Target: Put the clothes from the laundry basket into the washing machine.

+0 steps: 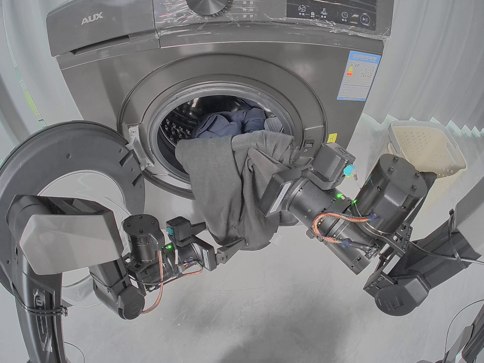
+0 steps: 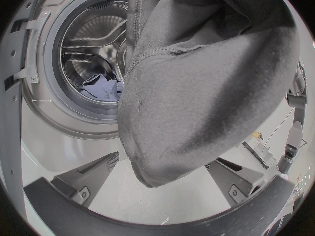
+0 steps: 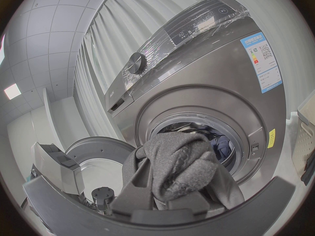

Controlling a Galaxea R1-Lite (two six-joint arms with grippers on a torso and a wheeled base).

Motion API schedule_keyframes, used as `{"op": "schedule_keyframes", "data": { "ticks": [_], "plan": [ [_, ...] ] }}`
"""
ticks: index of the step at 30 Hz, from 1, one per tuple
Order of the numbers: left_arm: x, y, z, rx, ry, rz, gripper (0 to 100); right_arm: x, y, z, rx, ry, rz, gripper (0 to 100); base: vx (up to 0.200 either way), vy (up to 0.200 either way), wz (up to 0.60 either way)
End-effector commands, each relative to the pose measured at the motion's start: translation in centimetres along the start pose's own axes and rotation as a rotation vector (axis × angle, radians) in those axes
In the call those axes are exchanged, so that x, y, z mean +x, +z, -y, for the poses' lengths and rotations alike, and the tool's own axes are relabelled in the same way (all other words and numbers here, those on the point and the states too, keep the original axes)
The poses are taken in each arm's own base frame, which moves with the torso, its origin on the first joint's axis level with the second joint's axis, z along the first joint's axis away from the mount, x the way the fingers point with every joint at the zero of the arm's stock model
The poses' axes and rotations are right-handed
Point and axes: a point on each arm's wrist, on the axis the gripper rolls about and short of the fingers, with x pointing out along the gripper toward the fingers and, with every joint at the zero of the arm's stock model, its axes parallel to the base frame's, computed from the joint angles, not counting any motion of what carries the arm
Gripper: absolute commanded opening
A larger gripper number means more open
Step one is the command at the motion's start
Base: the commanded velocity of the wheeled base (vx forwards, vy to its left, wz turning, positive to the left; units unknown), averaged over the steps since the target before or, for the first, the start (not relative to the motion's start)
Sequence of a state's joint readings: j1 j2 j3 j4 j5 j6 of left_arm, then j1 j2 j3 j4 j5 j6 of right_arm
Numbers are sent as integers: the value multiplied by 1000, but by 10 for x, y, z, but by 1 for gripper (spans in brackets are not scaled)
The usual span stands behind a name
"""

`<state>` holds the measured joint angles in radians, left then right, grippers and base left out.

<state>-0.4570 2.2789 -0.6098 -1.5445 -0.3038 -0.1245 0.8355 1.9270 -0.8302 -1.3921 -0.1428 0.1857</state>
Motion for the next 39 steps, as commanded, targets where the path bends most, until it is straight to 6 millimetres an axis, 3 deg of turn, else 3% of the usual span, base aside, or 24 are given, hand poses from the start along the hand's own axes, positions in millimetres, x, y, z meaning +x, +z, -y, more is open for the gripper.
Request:
{"op": "schedule_keyframes", "data": {
  "ticks": [1, 6, 7, 16, 20, 25, 27, 32, 33, 39],
  "plan": [
    [9, -6, -5, -1, 1, 2, 100, 0, -1, -1, 0, 2, -1, 0, 0, 0, 0],
    [17, -7, -7, 8, 1, 15, 100, -1, -1, -2, 5, 6, -4, 0, 0, 0, 0],
    [19, -6, -7, 11, 0, 24, 0, -1, -2, -2, 4, 5, -7, 0, 0, 0, 0],
    [19, 2, -3, 11, -10, 46, 0, -2, -3, -1, 4, 6, -5, 0, 0, 0, 0],
    [6, 10, 3, 19, -10, 48, 0, -1, -5, 4, -1, -5, -9, 0, 0, 0, 0],
    [-36, 35, 24, 39, -33, 58, 0, 3, -15, 15, -15, -31, -32, 0, 0, 0, 0],
    [-64, 47, 36, 74, -45, 69, 0, 4, -21, 18, -18, -37, -48, 0, 0, 0, 0],
    [-102, 68, 63, 99, -169, 118, 0, 6, -29, 19, -20, -33, -54, 0, 0, 0, 0],
    [-106, 73, 66, 106, -183, 137, 0, 6, -33, 19, -21, -32, -65, 100, 0, 0, 0],
    [-111, 93, 72, 123, -203, 224, 0, 1, -61, 22, -28, -45, -152, 100, 0, 0, 0]
  ]
}}
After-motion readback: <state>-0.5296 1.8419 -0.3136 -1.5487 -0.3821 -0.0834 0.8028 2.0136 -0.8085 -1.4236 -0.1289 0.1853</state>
